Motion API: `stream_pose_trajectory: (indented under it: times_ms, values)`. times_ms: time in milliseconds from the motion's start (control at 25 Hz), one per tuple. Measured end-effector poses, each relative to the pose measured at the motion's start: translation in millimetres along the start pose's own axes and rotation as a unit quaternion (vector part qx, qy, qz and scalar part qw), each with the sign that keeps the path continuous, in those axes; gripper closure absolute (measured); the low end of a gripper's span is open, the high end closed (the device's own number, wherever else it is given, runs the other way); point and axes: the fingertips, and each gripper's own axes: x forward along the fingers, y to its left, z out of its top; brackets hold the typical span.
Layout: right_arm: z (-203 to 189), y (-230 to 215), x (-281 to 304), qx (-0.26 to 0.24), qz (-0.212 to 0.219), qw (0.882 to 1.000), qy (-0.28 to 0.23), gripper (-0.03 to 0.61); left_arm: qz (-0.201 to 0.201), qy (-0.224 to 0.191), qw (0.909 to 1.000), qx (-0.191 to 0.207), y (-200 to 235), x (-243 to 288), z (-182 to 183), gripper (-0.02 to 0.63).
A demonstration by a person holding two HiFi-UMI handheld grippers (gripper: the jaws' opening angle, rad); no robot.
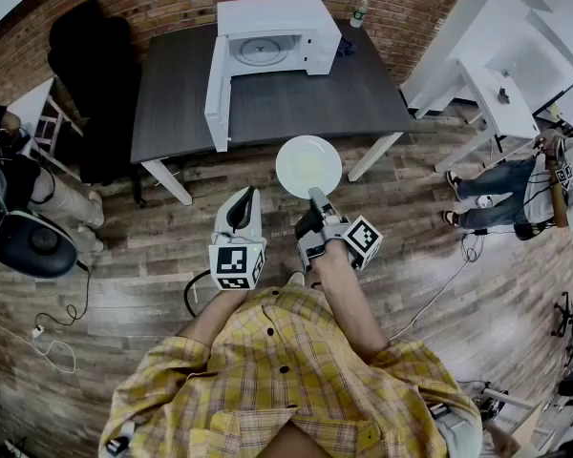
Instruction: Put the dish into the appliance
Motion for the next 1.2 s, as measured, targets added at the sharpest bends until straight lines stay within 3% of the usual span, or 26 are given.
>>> stream_pose_trajectory:
  times_ms: [520, 1200]
  values:
    - [8, -4, 5, -0.004, 0.005, 1.0, -0.004, 0.561, 0.005, -0.006, 1.0, 0.001, 3, 2, -3, 0.617]
    - [49, -11, 22, 0.007, 0.007, 0.999, 0.05, 0.561, 0.054, 0.0, 0.9985, 0.012, -23, 34, -8, 0.617]
